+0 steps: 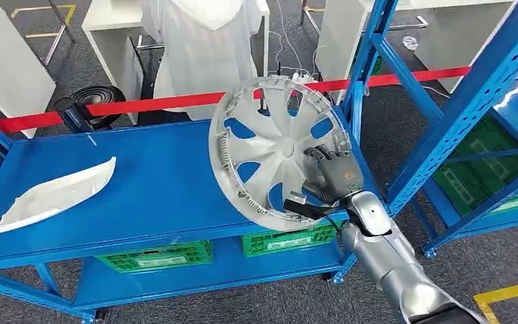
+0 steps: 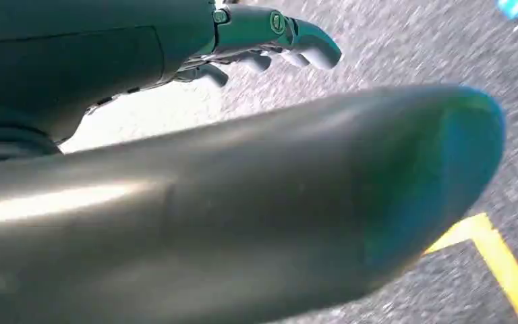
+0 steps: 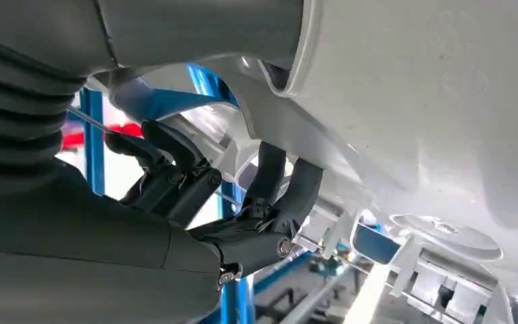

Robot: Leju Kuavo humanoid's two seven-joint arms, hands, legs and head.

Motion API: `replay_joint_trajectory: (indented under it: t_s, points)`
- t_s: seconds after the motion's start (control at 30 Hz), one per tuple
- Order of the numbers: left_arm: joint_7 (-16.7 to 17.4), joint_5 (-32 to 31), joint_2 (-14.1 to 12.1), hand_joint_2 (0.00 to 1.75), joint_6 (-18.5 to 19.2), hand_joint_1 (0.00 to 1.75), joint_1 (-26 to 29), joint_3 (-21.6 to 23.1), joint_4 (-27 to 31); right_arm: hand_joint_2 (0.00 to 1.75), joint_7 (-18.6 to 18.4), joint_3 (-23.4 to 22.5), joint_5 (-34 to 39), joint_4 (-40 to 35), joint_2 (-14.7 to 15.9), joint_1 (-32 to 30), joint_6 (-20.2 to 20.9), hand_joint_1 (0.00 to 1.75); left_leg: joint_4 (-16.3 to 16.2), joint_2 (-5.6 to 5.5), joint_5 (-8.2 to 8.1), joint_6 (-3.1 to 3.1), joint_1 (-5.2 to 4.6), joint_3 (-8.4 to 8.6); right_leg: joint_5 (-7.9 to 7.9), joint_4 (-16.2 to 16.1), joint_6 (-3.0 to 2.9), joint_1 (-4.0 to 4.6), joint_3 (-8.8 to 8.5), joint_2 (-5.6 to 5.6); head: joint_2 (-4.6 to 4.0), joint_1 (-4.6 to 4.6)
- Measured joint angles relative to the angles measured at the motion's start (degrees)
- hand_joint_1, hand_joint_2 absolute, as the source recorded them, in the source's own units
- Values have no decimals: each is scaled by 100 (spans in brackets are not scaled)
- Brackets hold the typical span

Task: Take the parts from the cabinet and place them on the table.

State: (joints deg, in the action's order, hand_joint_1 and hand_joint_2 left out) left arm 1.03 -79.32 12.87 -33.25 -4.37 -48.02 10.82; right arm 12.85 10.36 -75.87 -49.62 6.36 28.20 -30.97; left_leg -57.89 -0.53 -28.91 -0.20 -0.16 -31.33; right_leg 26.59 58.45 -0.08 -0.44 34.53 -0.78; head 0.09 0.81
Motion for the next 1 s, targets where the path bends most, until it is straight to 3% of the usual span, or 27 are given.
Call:
replay_joint_trajectory:
  t_s: [0.23, 0.43, 0.47, 0.5, 0.53, 1.0]
  points:
    - [-358, -92, 15, 175, -618, 0, -25, 96, 4, 0, -260, 164, -374, -297, 72, -112, -26, 175, 0, 0, 0, 0, 0, 0, 0, 0, 0, 0, 0, 0, 0, 0]
    - [-577, -162, 61, 175, -690, 0, -49, 98, 199, 0, -365, 280, -594, -594, 81, -225, 35, 175, 0, 1, 0, 0, 0, 0, 0, 0, 0, 0, 1, 0, 0, 0]
    - [-588, -162, 63, 0, -690, 0, -56, 98, 199, 0, -389, 295, -625, -623, 81, -224, 48, 175, 0, -1, 0, 0, 0, 0, 0, 0, 0, 0, 1, 1, 0, 0]
    - [-588, -173, 63, 0, -690, 0, -62, 98, 192, 0, -422, 306, -645, -645, 81, -225, 63, 175, 0, -1, 0, 0, 0, 0, 0, 0, 0, 0, 0, 1, 0, 0]
    - [-586, -217, 63, 175, -690, 0, -68, 103, 181, 0, -452, 312, -675, -660, 81, -225, 68, 175, 0, -1, 0, 0, 0, 0, 0, 0, 0, 0, 1, 1, 0, 0]
    - [-586, -385, 61, 175, -693, 0, -143, 240, 171, 0, -546, 367, -859, -935, 111, -341, 208, 175, 0, 1, 0, 0, 0, 0, 0, 0, 0, 0, 1, -1, 0, 0]
